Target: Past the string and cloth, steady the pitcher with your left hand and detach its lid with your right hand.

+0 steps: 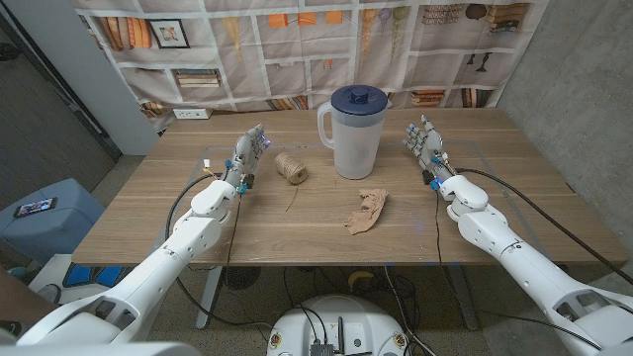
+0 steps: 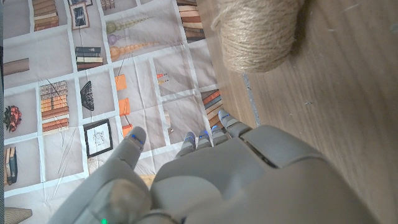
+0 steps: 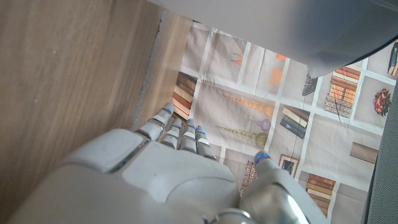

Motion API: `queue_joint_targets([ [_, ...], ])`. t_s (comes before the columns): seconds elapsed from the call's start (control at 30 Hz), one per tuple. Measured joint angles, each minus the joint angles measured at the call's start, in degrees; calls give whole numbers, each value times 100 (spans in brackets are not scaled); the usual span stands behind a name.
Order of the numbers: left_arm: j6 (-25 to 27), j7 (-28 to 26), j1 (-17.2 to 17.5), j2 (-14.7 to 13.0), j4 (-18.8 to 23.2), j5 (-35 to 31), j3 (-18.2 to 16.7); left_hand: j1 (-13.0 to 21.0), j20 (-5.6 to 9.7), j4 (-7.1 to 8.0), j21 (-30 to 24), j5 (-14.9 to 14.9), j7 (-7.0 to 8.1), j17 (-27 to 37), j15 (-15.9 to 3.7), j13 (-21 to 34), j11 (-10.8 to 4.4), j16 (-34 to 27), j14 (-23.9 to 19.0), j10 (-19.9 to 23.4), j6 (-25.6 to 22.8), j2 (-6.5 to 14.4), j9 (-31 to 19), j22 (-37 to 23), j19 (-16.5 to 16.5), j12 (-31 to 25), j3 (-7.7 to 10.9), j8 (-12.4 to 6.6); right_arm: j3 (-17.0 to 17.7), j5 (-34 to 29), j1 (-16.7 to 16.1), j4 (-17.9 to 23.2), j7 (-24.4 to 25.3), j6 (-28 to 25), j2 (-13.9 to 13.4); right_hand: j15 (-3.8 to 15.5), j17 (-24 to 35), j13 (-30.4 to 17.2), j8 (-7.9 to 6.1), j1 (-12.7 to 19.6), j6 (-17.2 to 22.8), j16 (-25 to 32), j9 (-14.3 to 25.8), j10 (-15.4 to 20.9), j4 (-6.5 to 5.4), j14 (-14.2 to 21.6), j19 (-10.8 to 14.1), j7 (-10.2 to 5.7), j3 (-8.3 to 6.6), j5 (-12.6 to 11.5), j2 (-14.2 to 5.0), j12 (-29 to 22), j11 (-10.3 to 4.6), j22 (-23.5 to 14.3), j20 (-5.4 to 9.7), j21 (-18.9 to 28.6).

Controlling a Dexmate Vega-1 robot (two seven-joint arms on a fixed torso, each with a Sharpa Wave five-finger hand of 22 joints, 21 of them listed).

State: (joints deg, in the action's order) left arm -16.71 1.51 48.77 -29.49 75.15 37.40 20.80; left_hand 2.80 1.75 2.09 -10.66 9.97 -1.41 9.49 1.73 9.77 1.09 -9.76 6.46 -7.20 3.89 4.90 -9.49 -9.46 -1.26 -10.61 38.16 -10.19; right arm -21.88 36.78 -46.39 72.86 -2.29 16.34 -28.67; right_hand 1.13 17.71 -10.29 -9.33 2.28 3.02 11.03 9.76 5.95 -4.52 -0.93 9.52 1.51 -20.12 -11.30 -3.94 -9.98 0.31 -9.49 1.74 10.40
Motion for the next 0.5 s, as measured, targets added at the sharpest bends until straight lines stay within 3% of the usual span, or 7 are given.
queue_joint_targets([
  [0.5, -16, -75, 180, -121, 330, 58, -90, 136, 36, -292, 0, 0, 92, -1, -154, -1, -131, -22, -93, 114, -93, 54, -27, 13, -108, -26, 18, -22, -25, -94, 12, 78, 120, -22, 20, -11, -5, 1, -64, 1, -26, 23, -1, -1, 1, -72, -1, 16, 1, 0, -1, -21, 0, 1, 0, 0],
])
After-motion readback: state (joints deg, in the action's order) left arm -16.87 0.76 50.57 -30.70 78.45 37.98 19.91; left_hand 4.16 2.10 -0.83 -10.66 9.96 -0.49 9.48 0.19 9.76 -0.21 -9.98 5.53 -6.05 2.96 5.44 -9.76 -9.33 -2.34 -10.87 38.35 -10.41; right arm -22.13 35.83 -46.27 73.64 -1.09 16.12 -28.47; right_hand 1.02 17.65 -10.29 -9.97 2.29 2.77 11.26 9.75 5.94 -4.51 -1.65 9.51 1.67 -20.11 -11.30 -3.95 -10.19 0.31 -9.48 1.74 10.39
